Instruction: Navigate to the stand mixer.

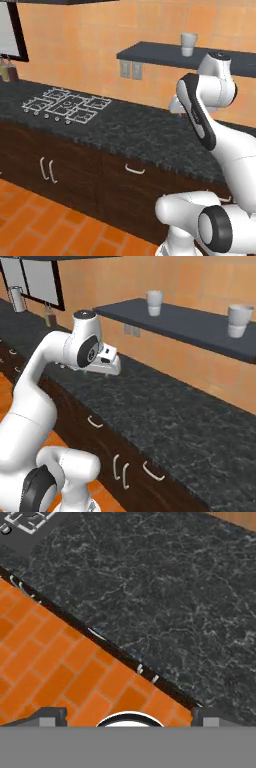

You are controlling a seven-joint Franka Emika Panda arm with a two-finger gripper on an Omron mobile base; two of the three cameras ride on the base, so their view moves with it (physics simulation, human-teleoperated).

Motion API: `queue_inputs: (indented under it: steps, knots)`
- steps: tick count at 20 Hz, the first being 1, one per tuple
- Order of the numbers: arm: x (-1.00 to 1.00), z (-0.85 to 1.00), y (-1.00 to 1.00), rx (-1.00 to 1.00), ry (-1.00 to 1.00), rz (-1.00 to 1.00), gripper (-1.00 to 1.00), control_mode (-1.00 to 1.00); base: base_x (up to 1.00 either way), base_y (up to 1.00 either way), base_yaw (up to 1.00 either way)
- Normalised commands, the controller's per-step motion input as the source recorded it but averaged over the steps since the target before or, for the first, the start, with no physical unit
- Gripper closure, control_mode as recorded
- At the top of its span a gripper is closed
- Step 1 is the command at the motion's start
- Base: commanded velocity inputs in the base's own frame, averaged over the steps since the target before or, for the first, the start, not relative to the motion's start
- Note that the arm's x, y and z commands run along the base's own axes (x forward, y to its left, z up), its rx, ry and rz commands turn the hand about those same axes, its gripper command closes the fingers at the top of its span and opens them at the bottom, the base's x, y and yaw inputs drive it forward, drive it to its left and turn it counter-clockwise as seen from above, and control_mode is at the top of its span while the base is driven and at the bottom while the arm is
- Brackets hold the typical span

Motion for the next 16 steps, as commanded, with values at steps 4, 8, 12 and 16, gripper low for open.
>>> queue_inputs:
  steps: [4,8,12,16]
  knots:
    - [0.00,0.00,0.00,0.00,0.00,0.00,-1.00,1.00,-0.11,0.24,0.89]
    - [0.00,0.00,0.00,0.00,0.00,0.00,-1.00,1.00,-0.11,0.31,0.87]
    - [0.00,0.00,0.00,0.00,0.00,0.00,-1.00,1.00,-0.06,0.42,0.81]
    - [0.00,0.00,0.00,0.00,0.00,0.00,-1.00,1.00,-0.02,0.32,0.76]
